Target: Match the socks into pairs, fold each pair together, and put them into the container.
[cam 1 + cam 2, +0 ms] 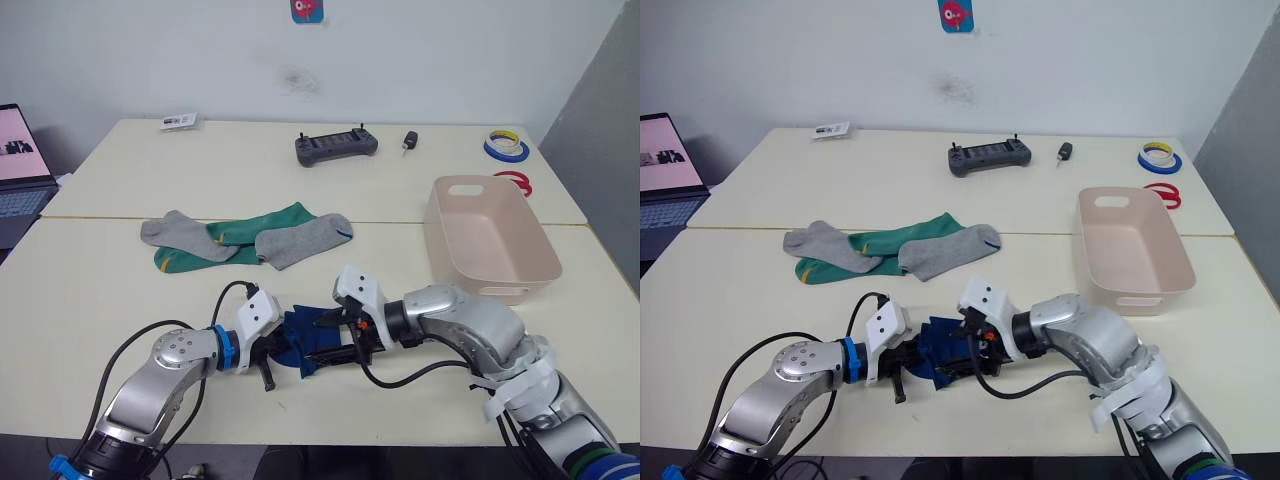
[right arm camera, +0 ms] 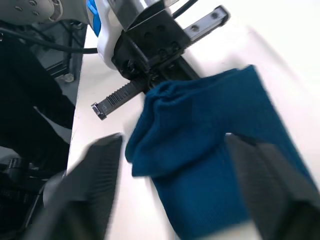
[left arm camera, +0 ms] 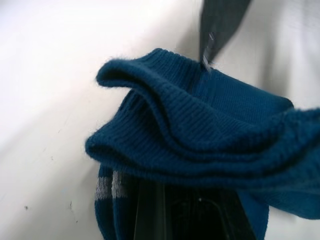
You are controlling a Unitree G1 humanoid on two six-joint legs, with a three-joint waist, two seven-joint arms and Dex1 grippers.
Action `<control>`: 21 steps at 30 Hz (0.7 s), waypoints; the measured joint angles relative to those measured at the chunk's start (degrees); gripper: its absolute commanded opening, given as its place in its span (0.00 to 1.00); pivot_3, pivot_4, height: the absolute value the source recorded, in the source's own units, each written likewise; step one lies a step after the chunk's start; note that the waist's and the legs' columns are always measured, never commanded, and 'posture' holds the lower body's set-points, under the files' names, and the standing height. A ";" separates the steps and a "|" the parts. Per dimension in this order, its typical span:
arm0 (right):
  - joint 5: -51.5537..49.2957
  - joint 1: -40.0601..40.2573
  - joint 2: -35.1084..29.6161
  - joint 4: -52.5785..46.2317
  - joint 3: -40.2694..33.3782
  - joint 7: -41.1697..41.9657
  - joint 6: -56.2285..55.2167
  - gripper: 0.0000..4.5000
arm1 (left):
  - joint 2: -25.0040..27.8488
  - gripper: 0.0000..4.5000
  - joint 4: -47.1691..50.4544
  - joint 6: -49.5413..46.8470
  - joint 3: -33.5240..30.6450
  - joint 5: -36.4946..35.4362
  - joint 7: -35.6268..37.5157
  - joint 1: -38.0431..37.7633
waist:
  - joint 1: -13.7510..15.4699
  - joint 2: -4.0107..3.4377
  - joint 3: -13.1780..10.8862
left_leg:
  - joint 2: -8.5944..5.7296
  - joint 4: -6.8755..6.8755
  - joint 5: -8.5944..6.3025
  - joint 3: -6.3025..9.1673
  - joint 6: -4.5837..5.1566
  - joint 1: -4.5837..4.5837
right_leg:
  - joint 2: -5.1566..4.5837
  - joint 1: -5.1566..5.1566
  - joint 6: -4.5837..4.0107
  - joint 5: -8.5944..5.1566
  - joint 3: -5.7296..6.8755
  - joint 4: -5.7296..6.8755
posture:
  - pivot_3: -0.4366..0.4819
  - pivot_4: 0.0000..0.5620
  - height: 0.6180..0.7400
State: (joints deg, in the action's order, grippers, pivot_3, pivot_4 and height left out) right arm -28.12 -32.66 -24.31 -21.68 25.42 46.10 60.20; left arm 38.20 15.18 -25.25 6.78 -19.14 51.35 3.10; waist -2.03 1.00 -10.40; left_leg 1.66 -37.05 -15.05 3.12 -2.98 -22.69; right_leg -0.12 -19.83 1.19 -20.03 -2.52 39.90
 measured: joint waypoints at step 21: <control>0.38 6.80 -6.80 -3.53 -4.51 -2.47 -4.24 0.99 | 10.11 0.00 12.28 -11.71 -12.68 -15.20 4.49 1.25 | 0.25 0.10 -0.08 | -0.03 0.01 0.02 -0.10 -0.03 -0.19 | -0.05 -0.23 0.00 0.00 -0.02 0.01 | 0.48 0.27 1.00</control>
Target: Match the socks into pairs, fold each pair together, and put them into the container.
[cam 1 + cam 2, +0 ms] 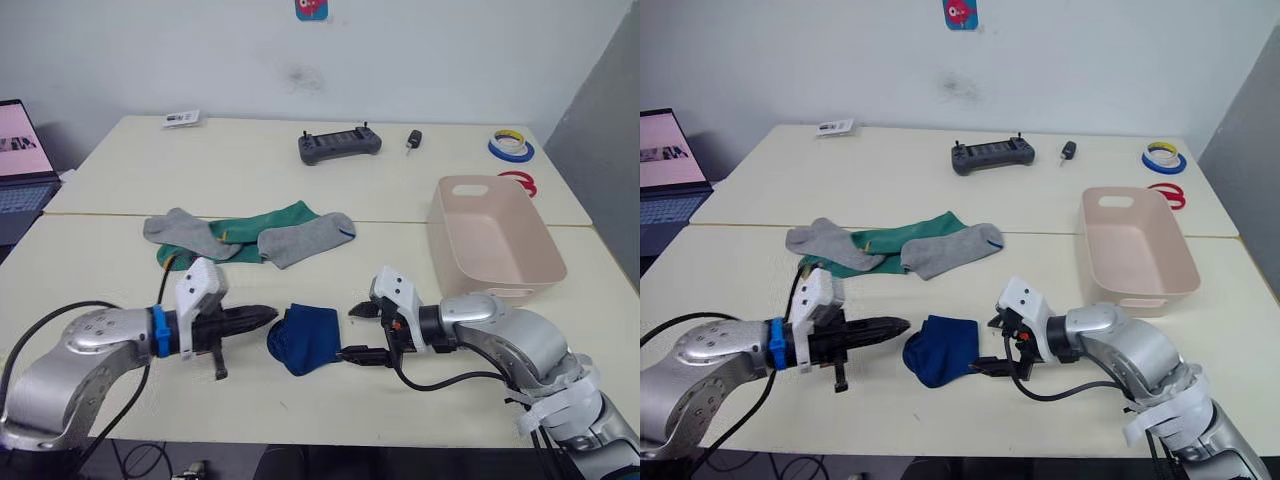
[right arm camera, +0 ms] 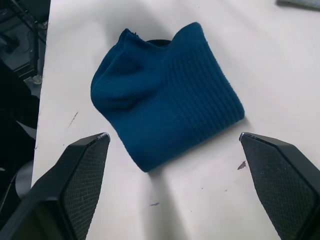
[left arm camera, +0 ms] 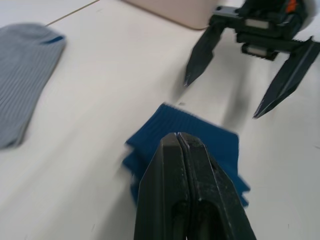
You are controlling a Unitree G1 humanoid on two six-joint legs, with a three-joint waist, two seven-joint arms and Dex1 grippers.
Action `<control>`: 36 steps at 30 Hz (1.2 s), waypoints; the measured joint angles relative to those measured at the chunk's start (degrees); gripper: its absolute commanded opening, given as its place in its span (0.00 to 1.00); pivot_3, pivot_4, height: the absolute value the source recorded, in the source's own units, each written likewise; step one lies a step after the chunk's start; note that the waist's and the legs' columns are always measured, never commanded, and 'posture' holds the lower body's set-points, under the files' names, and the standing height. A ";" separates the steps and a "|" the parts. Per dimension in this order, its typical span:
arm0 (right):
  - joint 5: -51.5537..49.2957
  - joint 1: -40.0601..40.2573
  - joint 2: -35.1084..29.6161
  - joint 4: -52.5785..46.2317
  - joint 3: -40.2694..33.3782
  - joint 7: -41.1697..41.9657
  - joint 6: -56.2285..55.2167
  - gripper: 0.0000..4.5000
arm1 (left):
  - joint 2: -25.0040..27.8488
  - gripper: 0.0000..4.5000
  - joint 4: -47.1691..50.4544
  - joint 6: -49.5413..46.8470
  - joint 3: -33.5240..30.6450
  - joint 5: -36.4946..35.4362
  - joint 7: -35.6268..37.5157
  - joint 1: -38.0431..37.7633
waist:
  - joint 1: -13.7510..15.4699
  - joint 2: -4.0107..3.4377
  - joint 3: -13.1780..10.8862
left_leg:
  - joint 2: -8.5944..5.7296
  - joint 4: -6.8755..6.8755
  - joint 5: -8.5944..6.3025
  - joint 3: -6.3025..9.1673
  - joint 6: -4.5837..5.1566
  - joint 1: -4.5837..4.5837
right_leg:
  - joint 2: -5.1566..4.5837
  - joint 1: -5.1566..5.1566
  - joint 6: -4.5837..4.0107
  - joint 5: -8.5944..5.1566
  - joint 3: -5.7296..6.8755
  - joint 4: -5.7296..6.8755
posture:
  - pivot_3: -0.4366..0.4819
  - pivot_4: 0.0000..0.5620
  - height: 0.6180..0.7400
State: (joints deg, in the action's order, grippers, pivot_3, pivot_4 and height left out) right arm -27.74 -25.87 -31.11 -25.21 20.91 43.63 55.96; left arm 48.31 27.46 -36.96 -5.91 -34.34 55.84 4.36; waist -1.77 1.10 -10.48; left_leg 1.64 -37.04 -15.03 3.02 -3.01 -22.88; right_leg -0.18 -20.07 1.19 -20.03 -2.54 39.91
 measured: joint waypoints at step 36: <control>0.48 -0.88 16.75 9.87 0.88 -7.78 8.94 0.86 | -3.82 0.00 -9.90 16.19 9.87 14.88 -2.72 -5.79 | -0.52 -0.02 0.07 | 0.07 0.05 0.01 -0.03 0.02 0.11 | 0.04 -0.03 -0.01 0.00 -0.02 0.07 | 0.48 0.27 1.00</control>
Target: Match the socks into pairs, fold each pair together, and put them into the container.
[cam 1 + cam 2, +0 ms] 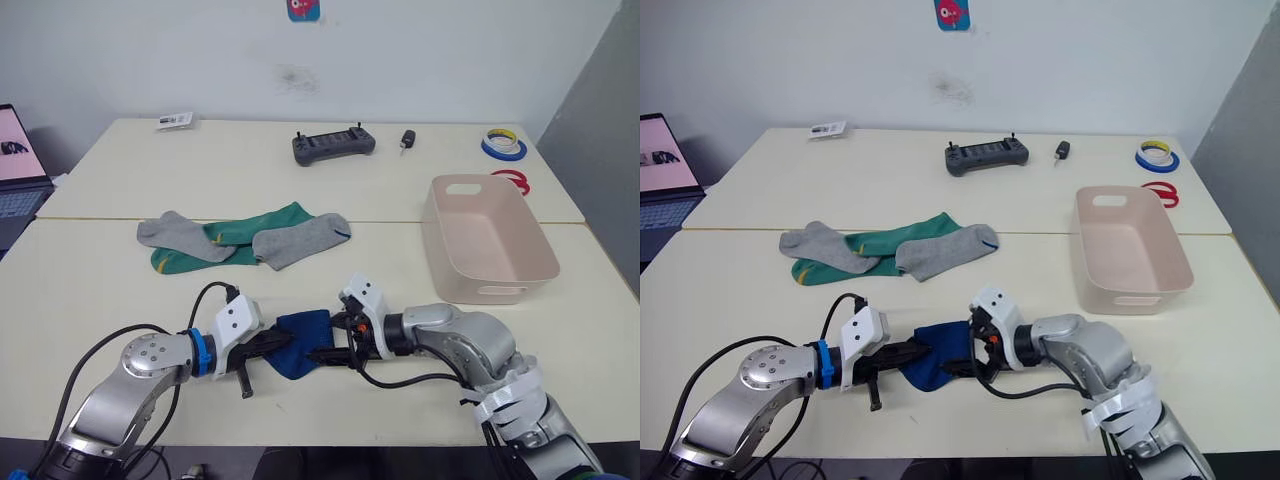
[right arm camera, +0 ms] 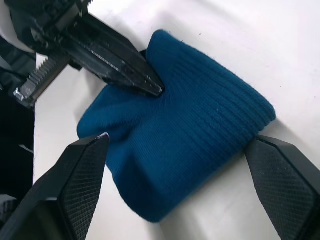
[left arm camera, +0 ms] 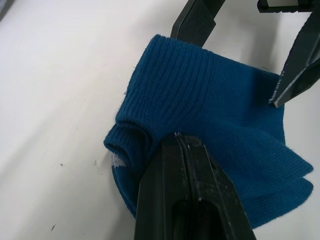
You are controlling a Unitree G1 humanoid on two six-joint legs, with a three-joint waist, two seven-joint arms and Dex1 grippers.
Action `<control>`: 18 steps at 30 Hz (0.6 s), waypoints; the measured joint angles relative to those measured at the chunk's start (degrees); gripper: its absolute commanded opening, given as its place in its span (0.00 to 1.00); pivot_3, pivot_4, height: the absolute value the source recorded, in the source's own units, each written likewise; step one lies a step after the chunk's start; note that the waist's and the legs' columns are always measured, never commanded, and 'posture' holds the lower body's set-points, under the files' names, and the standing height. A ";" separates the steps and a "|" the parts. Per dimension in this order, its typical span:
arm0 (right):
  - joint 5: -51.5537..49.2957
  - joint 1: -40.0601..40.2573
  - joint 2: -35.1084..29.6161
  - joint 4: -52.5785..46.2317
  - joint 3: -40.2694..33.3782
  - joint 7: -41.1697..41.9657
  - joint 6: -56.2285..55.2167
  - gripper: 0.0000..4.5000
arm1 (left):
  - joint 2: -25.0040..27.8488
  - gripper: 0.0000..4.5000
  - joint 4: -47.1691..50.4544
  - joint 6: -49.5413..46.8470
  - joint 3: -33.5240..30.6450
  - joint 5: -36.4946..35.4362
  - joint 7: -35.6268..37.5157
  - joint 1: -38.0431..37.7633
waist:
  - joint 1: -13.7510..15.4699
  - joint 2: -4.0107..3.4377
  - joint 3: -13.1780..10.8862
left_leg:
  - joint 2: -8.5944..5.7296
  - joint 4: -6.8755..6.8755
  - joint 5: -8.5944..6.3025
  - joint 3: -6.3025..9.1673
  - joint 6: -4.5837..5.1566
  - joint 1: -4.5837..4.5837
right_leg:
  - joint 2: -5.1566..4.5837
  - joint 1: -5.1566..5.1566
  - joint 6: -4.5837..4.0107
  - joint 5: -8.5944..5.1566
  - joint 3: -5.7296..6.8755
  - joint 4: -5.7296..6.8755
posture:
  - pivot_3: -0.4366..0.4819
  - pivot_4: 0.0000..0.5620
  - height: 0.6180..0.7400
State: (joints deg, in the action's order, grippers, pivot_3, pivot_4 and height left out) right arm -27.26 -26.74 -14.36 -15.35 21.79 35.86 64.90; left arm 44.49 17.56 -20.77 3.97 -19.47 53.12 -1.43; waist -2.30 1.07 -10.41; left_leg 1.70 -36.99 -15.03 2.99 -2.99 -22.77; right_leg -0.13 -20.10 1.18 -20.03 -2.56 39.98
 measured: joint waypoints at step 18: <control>-0.42 -0.74 -1.20 -0.85 -0.39 -0.66 -1.35 0.00 | -2.64 0.09 2.96 -6.65 -7.59 -9.31 -1.11 -2.32 | -0.05 0.03 -0.06 | -0.02 -0.05 0.00 0.05 0.00 -0.16 | -0.03 -0.10 0.00 0.00 0.04 0.00 | 0.48 0.27 1.00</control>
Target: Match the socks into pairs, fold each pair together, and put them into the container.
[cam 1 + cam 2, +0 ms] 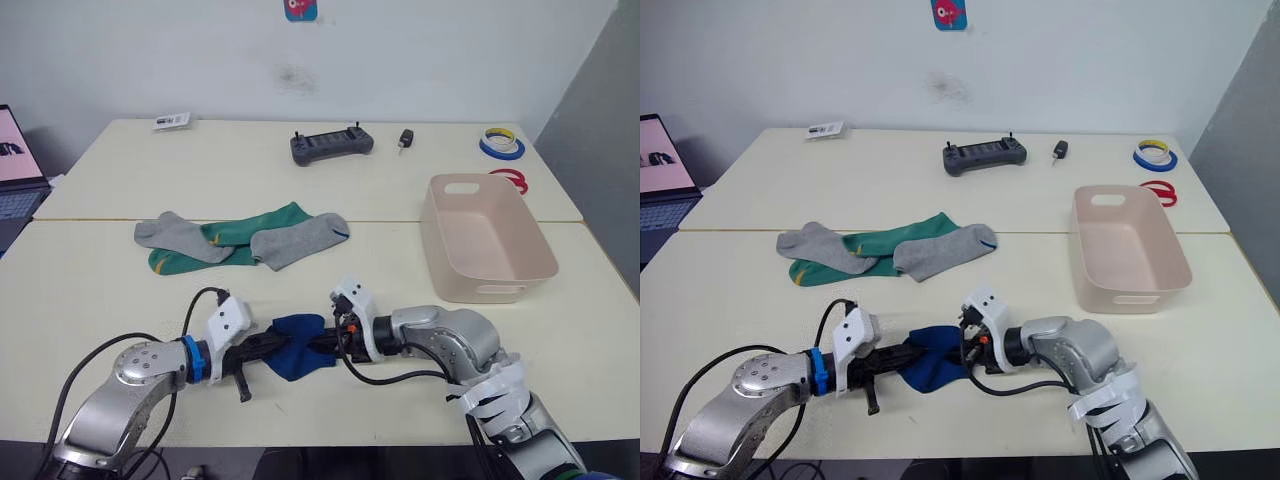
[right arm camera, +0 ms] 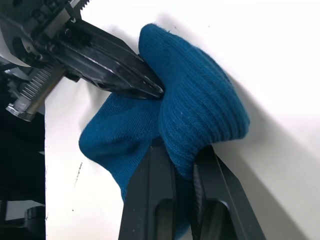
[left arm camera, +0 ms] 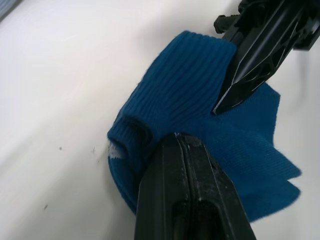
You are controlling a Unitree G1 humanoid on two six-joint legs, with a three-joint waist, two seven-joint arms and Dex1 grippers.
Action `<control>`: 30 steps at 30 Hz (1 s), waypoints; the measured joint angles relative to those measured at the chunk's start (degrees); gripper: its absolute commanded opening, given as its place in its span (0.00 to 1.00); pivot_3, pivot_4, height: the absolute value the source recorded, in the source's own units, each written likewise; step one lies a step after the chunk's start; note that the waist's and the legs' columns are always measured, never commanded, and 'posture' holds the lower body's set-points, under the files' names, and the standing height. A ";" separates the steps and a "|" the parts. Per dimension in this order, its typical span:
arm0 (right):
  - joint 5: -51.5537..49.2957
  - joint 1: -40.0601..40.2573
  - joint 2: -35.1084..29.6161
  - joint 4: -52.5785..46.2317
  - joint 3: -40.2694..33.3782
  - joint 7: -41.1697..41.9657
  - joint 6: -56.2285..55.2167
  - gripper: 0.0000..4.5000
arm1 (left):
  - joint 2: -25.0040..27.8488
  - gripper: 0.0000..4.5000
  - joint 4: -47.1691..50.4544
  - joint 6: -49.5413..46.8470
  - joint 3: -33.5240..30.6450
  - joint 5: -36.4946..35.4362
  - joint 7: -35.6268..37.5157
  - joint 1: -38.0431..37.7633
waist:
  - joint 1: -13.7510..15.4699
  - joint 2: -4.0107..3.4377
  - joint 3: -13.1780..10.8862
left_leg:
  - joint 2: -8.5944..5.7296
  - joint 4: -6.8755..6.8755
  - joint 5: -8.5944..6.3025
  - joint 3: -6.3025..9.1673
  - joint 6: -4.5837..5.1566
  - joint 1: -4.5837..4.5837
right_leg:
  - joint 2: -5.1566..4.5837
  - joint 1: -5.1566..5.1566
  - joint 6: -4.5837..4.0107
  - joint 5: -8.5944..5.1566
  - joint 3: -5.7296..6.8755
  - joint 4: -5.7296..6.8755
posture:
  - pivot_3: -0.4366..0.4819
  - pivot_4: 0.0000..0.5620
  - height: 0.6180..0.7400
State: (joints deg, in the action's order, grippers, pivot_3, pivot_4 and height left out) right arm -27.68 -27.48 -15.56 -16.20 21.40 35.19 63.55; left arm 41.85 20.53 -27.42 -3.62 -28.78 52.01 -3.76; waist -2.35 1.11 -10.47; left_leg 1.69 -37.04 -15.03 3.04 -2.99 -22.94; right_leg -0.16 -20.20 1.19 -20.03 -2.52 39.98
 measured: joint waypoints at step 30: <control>34.48 -16.01 -40.58 31.77 -12.69 10.74 -69.87 0.00 | 6.04 1.00 8.48 -23.31 -4.32 -30.80 0.08 29.83 | -0.40 0.03 -0.09 | -0.03 -0.05 0.07 -0.46 -0.10 0.03 | 0.01 0.03 0.00 0.00 -0.15 -0.14 | 0.48 0.27 1.00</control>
State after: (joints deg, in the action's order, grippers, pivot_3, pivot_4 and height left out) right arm 6.80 -43.49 -56.14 15.57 8.71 45.93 -6.32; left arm 47.88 29.01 -50.73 -7.95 -59.57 52.09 26.07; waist -2.75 1.14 -10.56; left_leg 1.66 -37.09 -14.95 2.58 -3.09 -22.90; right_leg -0.15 -20.16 1.18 -20.03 -2.67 39.83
